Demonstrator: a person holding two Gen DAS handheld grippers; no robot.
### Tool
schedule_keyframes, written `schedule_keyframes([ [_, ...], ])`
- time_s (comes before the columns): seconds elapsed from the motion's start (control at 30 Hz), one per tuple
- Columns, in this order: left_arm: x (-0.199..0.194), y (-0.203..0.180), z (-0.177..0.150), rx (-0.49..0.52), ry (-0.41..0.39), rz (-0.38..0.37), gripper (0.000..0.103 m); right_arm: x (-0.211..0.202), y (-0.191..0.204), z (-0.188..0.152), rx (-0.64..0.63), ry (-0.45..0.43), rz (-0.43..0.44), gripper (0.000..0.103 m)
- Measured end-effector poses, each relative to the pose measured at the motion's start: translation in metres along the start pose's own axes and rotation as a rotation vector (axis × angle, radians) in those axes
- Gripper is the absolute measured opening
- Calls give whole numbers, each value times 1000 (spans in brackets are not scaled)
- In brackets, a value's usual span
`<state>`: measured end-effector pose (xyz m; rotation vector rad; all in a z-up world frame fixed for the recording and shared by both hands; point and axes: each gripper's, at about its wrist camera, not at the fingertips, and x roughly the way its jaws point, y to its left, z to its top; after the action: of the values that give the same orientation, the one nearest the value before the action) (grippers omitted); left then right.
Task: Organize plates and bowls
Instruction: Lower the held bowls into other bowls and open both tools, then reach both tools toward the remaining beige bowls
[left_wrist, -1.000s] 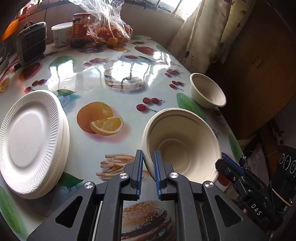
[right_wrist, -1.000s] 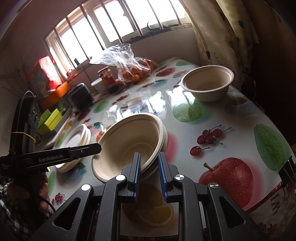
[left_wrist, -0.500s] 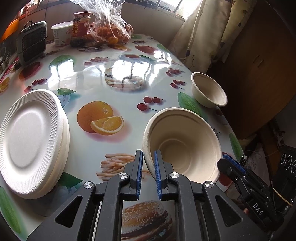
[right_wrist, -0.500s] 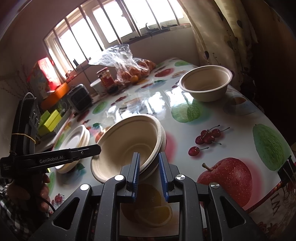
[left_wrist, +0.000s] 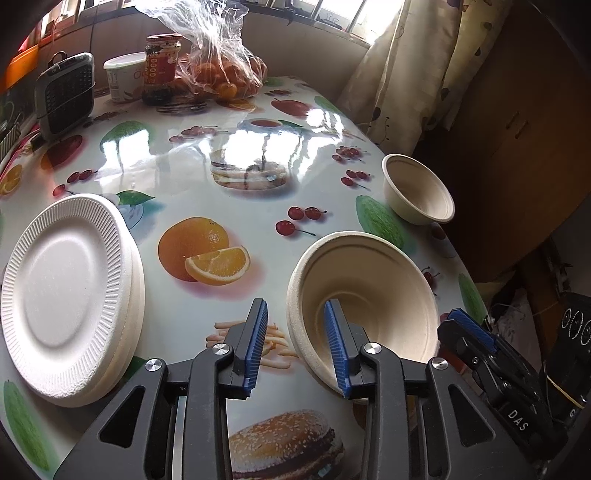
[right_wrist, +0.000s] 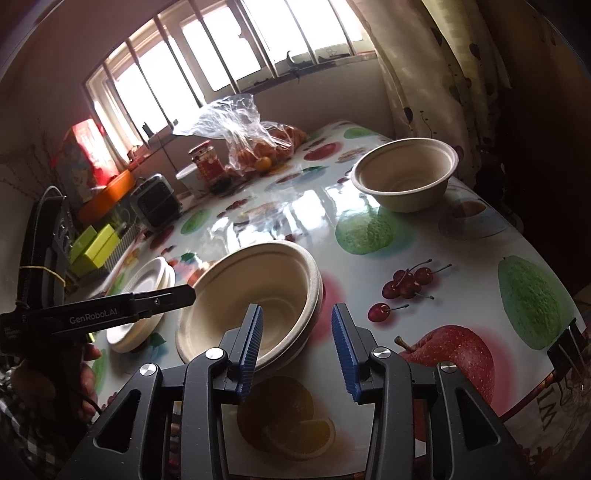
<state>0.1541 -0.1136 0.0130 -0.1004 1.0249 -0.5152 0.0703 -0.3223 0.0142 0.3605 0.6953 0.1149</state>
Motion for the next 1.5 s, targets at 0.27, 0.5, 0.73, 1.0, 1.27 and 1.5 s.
schedule_keyframes([
  [0.27,4,-10,14,28,-4,6,36,-4,-9,10,7,-21,-25,41],
  [0.5,12,-31,35,72,-8,-14,36,-8,-23,24,11,-41,-61,43],
  [0.73,20,-51,60,112,-21,-26,36,-11,-39,41,23,-61,-87,43],
  [1.0,34,-62,87,132,-13,-28,36,-12,-59,61,32,-87,-128,43],
  [1.27,49,-73,113,147,-3,-38,36,-7,-79,83,50,-106,-176,43],
  [1.5,62,-82,134,145,1,-62,36,4,-97,99,72,-111,-206,43],
])
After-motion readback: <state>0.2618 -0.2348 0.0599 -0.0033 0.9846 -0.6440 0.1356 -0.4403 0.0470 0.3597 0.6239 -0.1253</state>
